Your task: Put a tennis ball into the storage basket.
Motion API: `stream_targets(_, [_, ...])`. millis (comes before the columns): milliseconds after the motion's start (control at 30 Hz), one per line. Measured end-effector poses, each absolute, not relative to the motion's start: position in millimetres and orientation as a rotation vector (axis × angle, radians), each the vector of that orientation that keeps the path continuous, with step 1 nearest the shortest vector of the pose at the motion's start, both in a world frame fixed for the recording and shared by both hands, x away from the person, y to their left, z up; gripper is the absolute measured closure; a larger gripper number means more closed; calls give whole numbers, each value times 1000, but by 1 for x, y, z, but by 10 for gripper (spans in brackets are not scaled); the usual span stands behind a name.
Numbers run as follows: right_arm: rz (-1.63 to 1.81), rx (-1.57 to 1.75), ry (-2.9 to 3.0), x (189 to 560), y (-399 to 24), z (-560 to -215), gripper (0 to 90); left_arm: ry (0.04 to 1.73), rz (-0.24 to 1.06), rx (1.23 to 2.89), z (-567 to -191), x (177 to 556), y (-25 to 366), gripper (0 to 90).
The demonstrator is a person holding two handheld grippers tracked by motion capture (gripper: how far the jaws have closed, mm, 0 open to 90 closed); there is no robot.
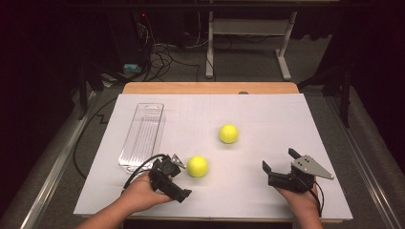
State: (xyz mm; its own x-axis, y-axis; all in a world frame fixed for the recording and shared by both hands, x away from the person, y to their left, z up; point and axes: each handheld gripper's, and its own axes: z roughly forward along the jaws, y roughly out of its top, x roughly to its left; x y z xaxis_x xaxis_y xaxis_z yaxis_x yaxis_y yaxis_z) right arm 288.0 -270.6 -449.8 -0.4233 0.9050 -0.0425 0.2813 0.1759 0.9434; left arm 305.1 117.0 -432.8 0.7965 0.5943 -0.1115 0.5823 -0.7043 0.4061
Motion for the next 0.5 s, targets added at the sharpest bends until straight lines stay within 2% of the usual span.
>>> stream_targets(500, [1218,1134,1854,286,-275,-453,0,923,-40,2651,-426,314,112,7])
